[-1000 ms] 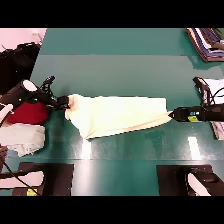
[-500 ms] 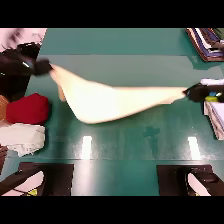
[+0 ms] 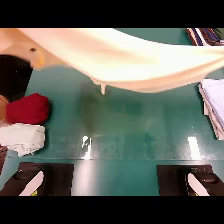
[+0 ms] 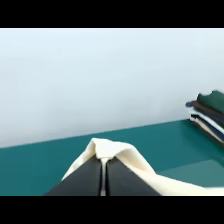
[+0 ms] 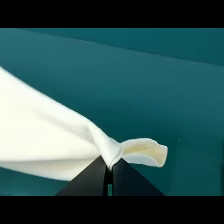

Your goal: Fold the shirts.

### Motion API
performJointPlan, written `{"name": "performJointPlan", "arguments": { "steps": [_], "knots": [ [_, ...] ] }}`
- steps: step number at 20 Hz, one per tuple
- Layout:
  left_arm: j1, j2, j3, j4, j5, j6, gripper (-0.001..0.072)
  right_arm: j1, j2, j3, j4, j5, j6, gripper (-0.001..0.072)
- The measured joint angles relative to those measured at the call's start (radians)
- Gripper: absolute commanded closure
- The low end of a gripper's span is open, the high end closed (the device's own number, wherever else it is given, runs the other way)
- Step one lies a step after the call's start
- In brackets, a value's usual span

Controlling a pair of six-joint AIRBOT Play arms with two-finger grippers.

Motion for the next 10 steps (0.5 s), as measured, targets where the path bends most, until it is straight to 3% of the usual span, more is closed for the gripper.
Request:
{"name": "performJointPlan", "arguments": {
  "steps": [6, 10],
  "knots": [
    [0.000, -0.048, 0.016, 0.028, -0.072, -0.029, 0.0683, 0.000, -0.064, 0.102, -0.065, 0.209, 0.060, 0.0695],
    [0.000, -0.235, 0.010, 0.072, -0.107, -0.038, 0.0682, 0.000, -0.200, 0.077, -0.071, 0.258, 0.108, 0.0695]
  ]
}}
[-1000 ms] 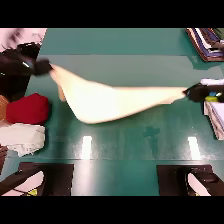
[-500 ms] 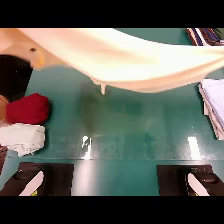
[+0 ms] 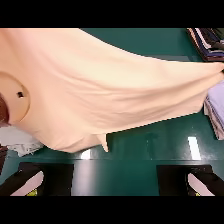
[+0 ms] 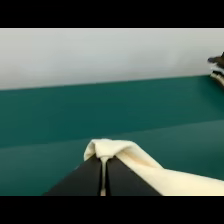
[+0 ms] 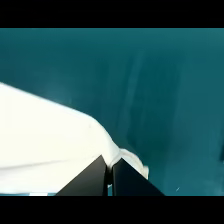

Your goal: Fold the shirts.

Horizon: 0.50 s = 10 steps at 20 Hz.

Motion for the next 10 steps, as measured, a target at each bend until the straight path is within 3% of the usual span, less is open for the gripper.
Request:
{"name": "performJointPlan", "arguments": {
  "steps": [4, 10],
  "knots": [
    [0.000, -0.282, -0.016, -0.018, -0.039, -0.003, 0.0682, 0.000, -0.162, -0.147, -0.001, -0.035, 0.025, 0.0695],
    [0.000, -0.633, -0.023, -0.082, 0.015, -0.003, 0.0681, 0.000, -0.415, -0.266, 0.045, -0.282, 0.035, 0.0693]
  ]
}}
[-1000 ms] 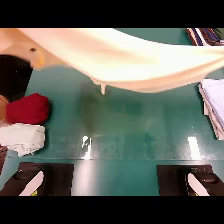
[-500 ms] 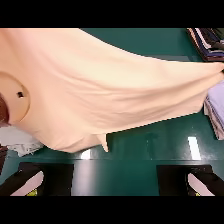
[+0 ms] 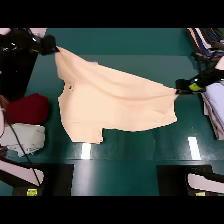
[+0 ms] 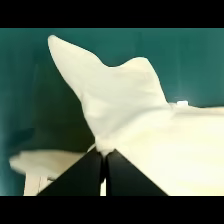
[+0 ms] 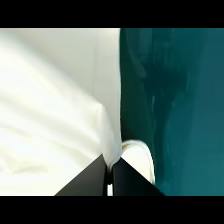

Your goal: Fold the shirts.

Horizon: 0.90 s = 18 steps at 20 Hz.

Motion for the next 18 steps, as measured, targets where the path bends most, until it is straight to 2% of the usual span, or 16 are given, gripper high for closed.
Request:
{"name": "performJointPlan", "arguments": {
  "steps": [1, 2, 3, 4, 8, 13, 15, 18],
  "knots": [
    [0.000, -0.027, 0.000, -0.003, 0.012, 0.000, 0.0612, 0.000, -0.039, 0.015, 0.013, -0.031, 0.000, 0.0693],
    [0.000, -0.044, 0.000, -0.009, 0.021, 0.001, 0.0260, 0.000, -0.079, 0.038, 0.027, -0.063, 0.000, 0.0676],
    [0.000, -0.058, 0.000, -0.008, 0.023, 0.000, 0.0084, 0.000, -0.114, 0.064, 0.040, -0.077, 0.001, 0.0480],
    [0.003, -0.068, 0.000, -0.007, 0.018, 0.000, 0.0106, 0.000, -0.149, 0.097, 0.051, -0.089, 0.001, 0.0324],
    [0.022, -0.074, 0.003, 0.048, -0.090, -0.018, 0.0106, 0.000, -0.211, 0.191, 0.074, -0.082, -0.003, 0.0326],
    [0.031, 0.003, -0.047, 0.199, -0.246, -0.054, 0.0106, 0.000, -0.103, 0.118, 0.081, -0.070, -0.053, 0.0326],
    [0.033, 0.080, -0.144, 0.225, -0.264, -0.056, 0.0106, 0.000, -0.027, 0.048, 0.082, -0.067, -0.073, 0.0326],
    [0.033, 0.261, -0.414, 0.249, -0.245, -0.054, 0.0106, 0.000, 0.083, -0.047, 0.083, -0.065, -0.090, 0.0327]
  ]
}}
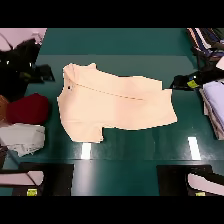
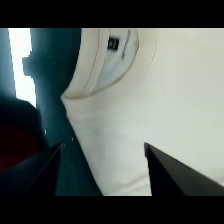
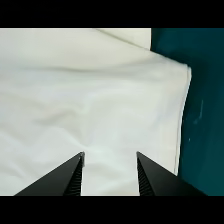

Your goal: Fold the shirts.

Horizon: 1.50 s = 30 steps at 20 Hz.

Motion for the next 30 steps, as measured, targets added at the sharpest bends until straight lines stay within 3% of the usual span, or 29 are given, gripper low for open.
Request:
{"name": "performJointPlan", "arguments": {
  "steps": [5, 9, 15, 20, 21, 22, 23, 28, 29, 30],
  "knots": [
    [0.000, 0.353, -0.551, 0.002, 0.113, -0.032, 0.0106, 0.000, 0.152, -0.102, 0.001, -0.019, -0.011, 0.0334],
    [0.000, 0.500, -0.864, -0.080, 0.242, -0.047, 0.0106, 0.000, 0.202, -0.126, 0.003, -0.026, -0.013, 0.0333],
    [0.000, 0.542, -1.018, -0.220, 0.474, -0.044, 0.0107, 0.000, 0.219, -0.134, 0.004, 0.006, -0.014, 0.0334],
    [-0.036, 0.512, -1.038, -0.297, 0.578, -0.043, 0.0109, 0.000, 0.221, -0.135, 0.018, 0.027, -0.014, 0.0334],
    [-0.058, 0.502, -1.039, -0.308, 0.595, -0.041, 0.0171, 0.000, 0.221, -0.135, 0.021, 0.029, -0.014, 0.0334],
    [-0.079, 0.492, -1.040, -0.312, 0.613, -0.041, 0.0477, 0.000, 0.221, -0.135, 0.022, 0.032, -0.014, 0.0334],
    [-0.094, 0.483, -1.039, -0.310, 0.616, -0.041, 0.0671, -0.005, 0.221, -0.135, 0.024, 0.042, -0.014, 0.0333],
    [-0.126, 0.478, -0.963, -0.302, 0.605, -0.041, 0.0681, -0.126, 0.239, -0.181, 0.022, 0.121, -0.014, 0.0332],
    [-0.129, 0.477, -0.938, -0.300, 0.592, -0.041, 0.0681, -0.170, 0.249, -0.216, 0.022, 0.130, -0.014, 0.0318],
    [-0.130, 0.478, -0.909, -0.299, 0.580, -0.041, 0.0681, -0.219, 0.260, -0.262, 0.026, 0.140, -0.014, 0.0252]
  ]
}}
